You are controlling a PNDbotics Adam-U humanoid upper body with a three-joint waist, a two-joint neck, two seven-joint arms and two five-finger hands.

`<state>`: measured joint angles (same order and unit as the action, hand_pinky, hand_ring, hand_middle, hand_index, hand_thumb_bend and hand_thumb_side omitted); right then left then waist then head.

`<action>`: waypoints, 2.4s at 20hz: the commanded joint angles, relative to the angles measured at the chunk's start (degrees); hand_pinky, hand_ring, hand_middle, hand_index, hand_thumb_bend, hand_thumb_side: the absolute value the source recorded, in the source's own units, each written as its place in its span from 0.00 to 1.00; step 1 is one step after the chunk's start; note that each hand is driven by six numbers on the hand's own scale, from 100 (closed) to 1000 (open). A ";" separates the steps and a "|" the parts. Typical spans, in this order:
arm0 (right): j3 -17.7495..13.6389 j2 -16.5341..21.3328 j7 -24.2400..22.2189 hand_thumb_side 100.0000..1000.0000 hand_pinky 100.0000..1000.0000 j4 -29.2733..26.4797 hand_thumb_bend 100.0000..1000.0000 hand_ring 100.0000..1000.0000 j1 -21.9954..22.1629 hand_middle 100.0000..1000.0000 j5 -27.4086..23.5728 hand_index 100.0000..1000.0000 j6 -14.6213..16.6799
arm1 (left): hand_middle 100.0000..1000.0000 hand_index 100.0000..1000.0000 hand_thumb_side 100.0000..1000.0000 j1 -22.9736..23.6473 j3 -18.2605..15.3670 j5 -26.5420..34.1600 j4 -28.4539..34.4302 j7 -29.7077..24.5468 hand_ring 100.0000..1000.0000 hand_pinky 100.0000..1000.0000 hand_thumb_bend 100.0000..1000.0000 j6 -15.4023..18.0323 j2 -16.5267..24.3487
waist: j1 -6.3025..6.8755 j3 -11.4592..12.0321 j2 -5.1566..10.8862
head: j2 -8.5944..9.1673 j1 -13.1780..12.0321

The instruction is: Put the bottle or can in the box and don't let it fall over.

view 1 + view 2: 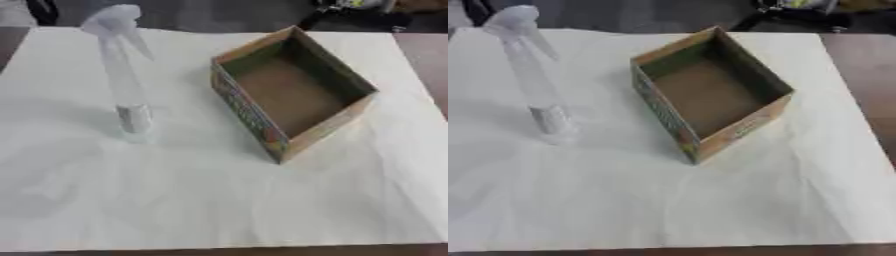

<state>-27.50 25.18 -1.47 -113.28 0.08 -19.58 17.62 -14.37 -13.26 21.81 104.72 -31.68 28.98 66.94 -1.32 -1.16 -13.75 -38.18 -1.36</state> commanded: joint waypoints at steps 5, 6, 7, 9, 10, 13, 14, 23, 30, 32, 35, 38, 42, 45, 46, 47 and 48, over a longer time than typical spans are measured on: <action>-0.17 2.72 0.06 0.20 0.69 -1.31 0.00 1.00 0.22 0.90 0.02 0.98 -0.09 | 0.72 0.90 0.75 -8.10 -0.23 8.88 -9.36 -13.73 0.81 0.64 0.00 -1.79 5.69 | 0.26 -0.51 1.85 | 0.37 -0.97; -0.11 2.79 0.03 0.20 0.69 -1.31 0.00 1.00 0.26 0.90 -0.03 0.98 -0.08 | 0.72 0.90 0.76 -9.16 0.03 9.95 -10.21 -15.00 0.81 0.64 0.00 -1.99 5.92 | 0.26 -0.63 1.98 | 0.51 -1.26; -0.08 2.83 0.01 0.20 0.69 -1.31 0.00 1.00 0.30 0.90 -0.08 0.98 -0.08 | 0.72 0.90 0.76 -10.15 0.29 10.90 -10.94 -16.13 0.81 0.65 0.00 -2.15 6.09 | 0.25 -0.73 2.09 | 0.75 -1.52; -0.02 2.82 0.04 0.20 0.69 -1.31 0.00 1.00 0.31 0.90 -0.22 0.98 -0.14 | 0.72 0.90 0.77 -12.00 1.01 12.25 -12.10 -18.03 0.81 0.65 0.00 -2.48 6.27 | 0.21 -0.97 2.24 | 1.45 -2.06; 0.05 2.82 0.00 0.20 0.69 -1.31 0.00 1.00 0.29 0.90 -0.30 0.98 -0.17 | 0.72 0.90 0.77 -12.74 1.48 12.59 -12.41 -18.91 0.82 0.65 0.00 -2.61 6.28 | 0.17 -1.08 2.28 | 1.74 -2.39; 0.30 2.88 -0.21 0.20 0.69 -1.30 0.00 1.00 0.21 0.90 -0.48 0.98 -0.21 | 0.73 0.90 0.77 -14.57 3.16 12.37 -12.61 -20.13 0.82 0.66 0.00 -2.82 6.19 | 0.01 -1.40 2.38 | 2.22 -3.38; 0.38 2.91 -0.27 0.20 0.69 -1.31 0.00 1.00 0.16 0.90 -0.55 0.98 -0.21 | 0.73 0.90 0.77 -15.14 3.82 11.97 -12.50 -20.21 0.82 0.66 0.00 -2.84 6.14 | -0.03 -1.53 2.39 | 2.33 -3.61; 1.03 3.06 -1.23 0.20 0.69 -1.02 0.00 1.00 -0.41 0.90 -1.23 0.98 -0.25 | 0.74 0.91 0.79 -22.33 11.81 6.82 -10.87 -20.29 0.82 0.68 0.00 -2.99 3.53 | 0.09 -3.00 2.42 | 2.11 -4.88; 1.44 3.12 -1.95 0.21 0.69 -0.85 0.00 1.00 -0.98 0.91 -1.62 0.98 -0.47 | 0.75 0.92 0.80 -27.90 18.04 2.27 -11.24 -20.29 0.82 0.69 0.00 -2.40 0.29 | 0.59 -4.01 2.24 | 0.35 -5.13; 1.49 3.08 -2.14 0.21 0.69 -0.83 0.00 1.00 -1.13 0.91 -1.71 0.98 -0.53 | 0.75 0.92 0.80 -28.79 19.12 1.13 -11.73 -20.29 0.83 0.69 0.00 -2.22 -0.51 | 0.76 -4.33 2.10 | -0.34 -5.11; 1.47 2.96 -2.28 0.22 0.69 -0.77 0.00 1.00 -1.26 0.91 -1.79 0.98 -0.62 | 0.75 0.92 0.80 -30.02 20.30 -0.19 -12.61 -20.29 0.82 0.69 0.00 -1.89 -1.58 | 0.99 -4.72 1.87 | -0.60 -5.42; 1.51 2.88 -2.48 0.22 0.69 -0.72 0.00 1.00 -1.37 0.91 -1.80 0.98 -0.73 | 0.75 0.92 0.81 -31.34 21.25 -1.00 -13.52 -20.29 0.82 0.69 0.00 -1.77 -2.57 | 1.14 -5.02 1.73 | -0.47 -5.80; 1.71 2.89 -2.78 0.23 0.69 -0.66 0.00 1.00 -1.58 0.91 -1.92 0.98 -0.80 | 0.75 0.92 0.81 -33.43 22.98 -2.56 -14.78 -20.29 0.82 0.69 0.00 -1.67 -4.03 | 1.18 -5.30 1.69 | 0.03 -6.10; 1.83 2.87 -2.98 0.23 0.69 -0.58 0.00 1.00 -1.61 0.91 -2.03 0.98 -0.79 | 0.75 0.92 0.81 -35.14 24.45 -3.98 -15.83 -20.29 0.83 0.69 0.00 -1.37 -5.24 | 1.13 -5.56 1.71 | 0.61 -6.24; 1.85 2.85 -3.04 0.23 0.69 -0.56 0.00 1.00 -1.61 0.91 -2.06 0.98 -0.78 | 0.75 0.92 0.81 -35.61 24.89 -4.38 -16.23 -20.29 0.83 0.69 0.00 -1.26 -5.60 | 1.12 -5.65 1.72 | 0.82 -6.27; 1.90 2.84 -3.11 0.23 0.69 -0.53 0.00 1.00 -1.63 0.91 -2.09 0.98 -0.76 | 0.75 0.92 0.81 -36.12 25.42 -4.91 -16.63 -20.29 0.83 0.69 0.00 -1.13 -5.99 | 1.11 -5.82 1.71 | 1.17 -6.38; 1.93 2.83 -3.17 0.23 0.69 -0.51 0.00 1.00 -1.64 0.91 -2.12 0.98 -0.75 | 0.75 0.92 0.81 -36.58 25.89 -5.40 -17.00 -20.29 0.83 0.69 0.00 -0.96 -6.37 | 1.10 -5.93 1.69 | 1.47 -6.52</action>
<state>-25.33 26.18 -4.38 -113.20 -1.09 -21.46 16.78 -49.82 12.64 17.09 87.90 -44.22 19.85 59.76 -0.18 -7.05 -12.71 -37.62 -7.62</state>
